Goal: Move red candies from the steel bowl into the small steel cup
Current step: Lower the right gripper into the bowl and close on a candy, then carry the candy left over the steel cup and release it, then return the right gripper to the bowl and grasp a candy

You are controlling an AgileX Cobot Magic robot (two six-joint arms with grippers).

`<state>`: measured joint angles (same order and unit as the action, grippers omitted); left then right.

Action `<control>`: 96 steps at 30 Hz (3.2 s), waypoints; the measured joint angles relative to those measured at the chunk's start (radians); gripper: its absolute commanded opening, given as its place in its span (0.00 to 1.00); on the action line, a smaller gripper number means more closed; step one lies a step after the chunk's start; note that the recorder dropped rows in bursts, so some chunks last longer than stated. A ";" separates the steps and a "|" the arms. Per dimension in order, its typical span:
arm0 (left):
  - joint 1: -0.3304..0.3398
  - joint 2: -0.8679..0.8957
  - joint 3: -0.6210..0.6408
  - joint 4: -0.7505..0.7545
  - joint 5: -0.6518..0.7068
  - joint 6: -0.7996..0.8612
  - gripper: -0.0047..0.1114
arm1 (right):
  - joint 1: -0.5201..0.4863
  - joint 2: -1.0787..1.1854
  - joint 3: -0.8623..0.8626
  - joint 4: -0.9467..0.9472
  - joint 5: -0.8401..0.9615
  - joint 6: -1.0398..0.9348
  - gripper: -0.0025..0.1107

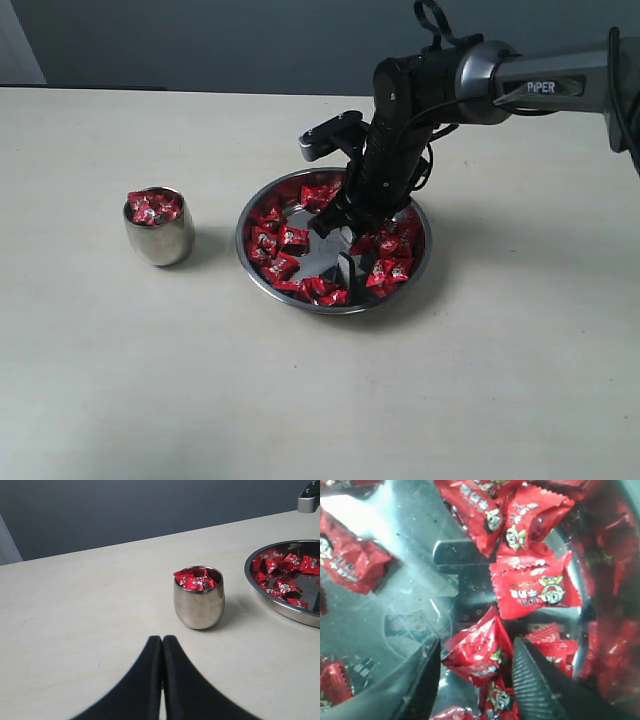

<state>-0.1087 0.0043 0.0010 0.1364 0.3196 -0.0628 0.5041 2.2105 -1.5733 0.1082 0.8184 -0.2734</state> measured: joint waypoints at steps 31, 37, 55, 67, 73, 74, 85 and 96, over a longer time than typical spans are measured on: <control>0.000 0.000 0.000 0.000 0.000 0.000 0.04 | 0.069 -0.109 -0.003 0.456 -0.134 -0.275 0.07; 0.000 0.000 0.000 0.000 0.000 0.000 0.04 | 0.209 -0.055 -0.128 0.637 -0.272 -0.400 0.07; 0.000 0.000 0.000 0.000 0.000 0.000 0.04 | 0.247 0.109 -0.251 0.653 -0.268 -0.402 0.29; 0.000 0.000 0.000 0.000 0.000 0.000 0.04 | 0.245 0.091 -0.280 0.653 -0.268 -0.402 0.29; 0.000 0.000 0.000 0.000 0.000 0.000 0.04 | 0.245 0.056 -0.280 0.623 -0.268 -0.402 0.29; 0.000 0.000 0.000 0.000 0.000 0.000 0.04 | 0.245 0.050 -0.280 0.614 -0.267 -0.402 0.29; 0.000 0.000 0.000 0.000 0.000 0.000 0.04 | 0.220 -0.026 -0.285 0.343 -0.156 -0.234 0.29; 0.000 0.000 0.000 0.000 0.000 0.000 0.04 | 0.128 -0.026 -0.285 0.092 0.241 -0.080 0.29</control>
<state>-0.1087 0.0043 0.0010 0.1364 0.3196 -0.0628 0.6326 2.1844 -1.8578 0.1999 1.0590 -0.3536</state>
